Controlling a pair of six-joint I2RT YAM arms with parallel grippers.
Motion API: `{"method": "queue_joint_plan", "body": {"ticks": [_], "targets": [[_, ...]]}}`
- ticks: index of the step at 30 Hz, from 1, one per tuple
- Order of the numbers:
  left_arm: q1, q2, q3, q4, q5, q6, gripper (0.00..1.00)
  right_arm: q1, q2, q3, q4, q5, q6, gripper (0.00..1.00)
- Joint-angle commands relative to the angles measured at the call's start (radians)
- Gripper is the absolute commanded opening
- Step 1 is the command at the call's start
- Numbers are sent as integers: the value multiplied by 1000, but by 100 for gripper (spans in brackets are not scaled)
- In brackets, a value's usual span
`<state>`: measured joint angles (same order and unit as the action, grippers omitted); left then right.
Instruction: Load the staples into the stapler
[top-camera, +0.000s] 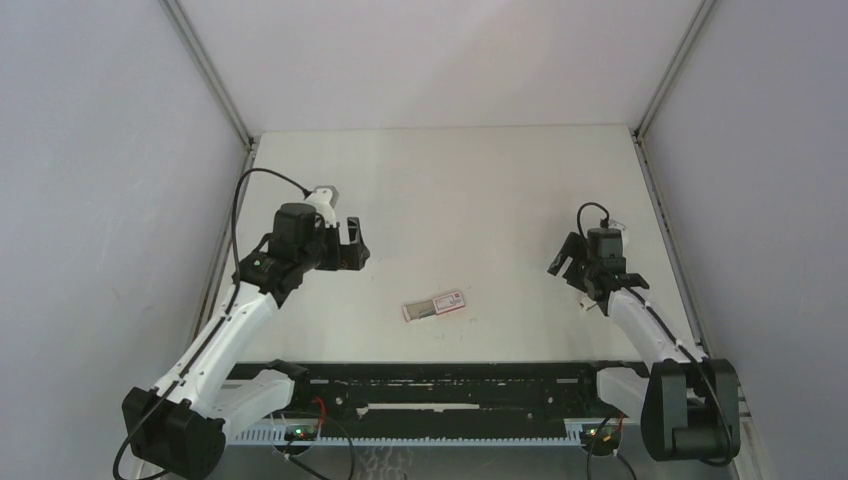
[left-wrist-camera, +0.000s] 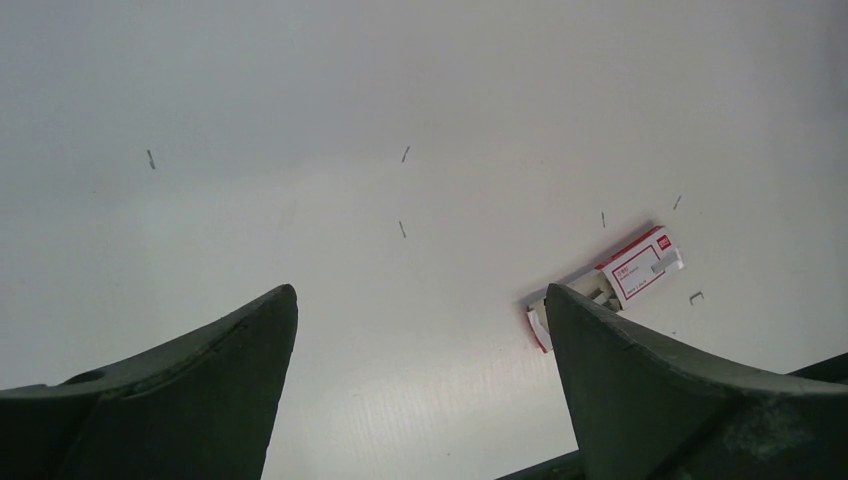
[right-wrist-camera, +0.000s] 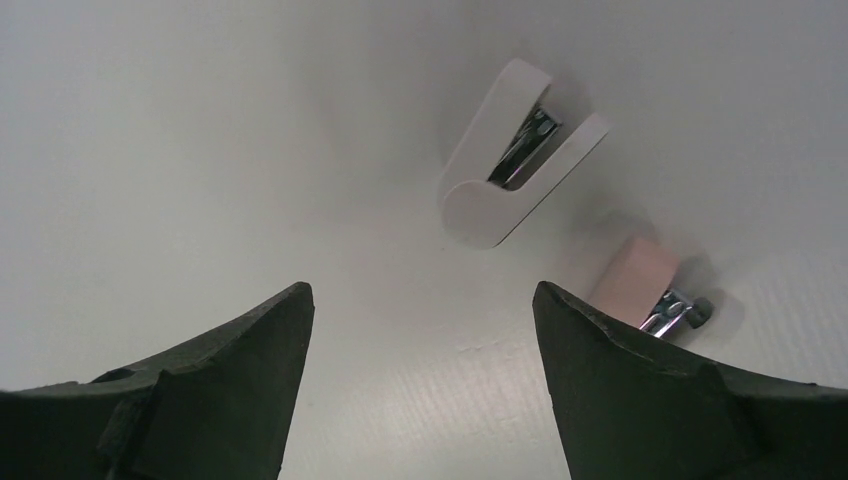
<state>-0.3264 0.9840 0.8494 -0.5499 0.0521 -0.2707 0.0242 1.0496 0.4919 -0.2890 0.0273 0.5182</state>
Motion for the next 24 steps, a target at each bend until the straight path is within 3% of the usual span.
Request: {"method": "queue_joint_plan", "body": {"ticks": [1,11,24], "targets": [[5,-18,55,2,-1,47,97,-8,58,76,4,153,46,81],[4,-60,40,2,19,42,97,-11,172,144,31,228,53,81],[4,-117,30,5,44,29,98,-15,327,225,-15,189,78,79]]}}
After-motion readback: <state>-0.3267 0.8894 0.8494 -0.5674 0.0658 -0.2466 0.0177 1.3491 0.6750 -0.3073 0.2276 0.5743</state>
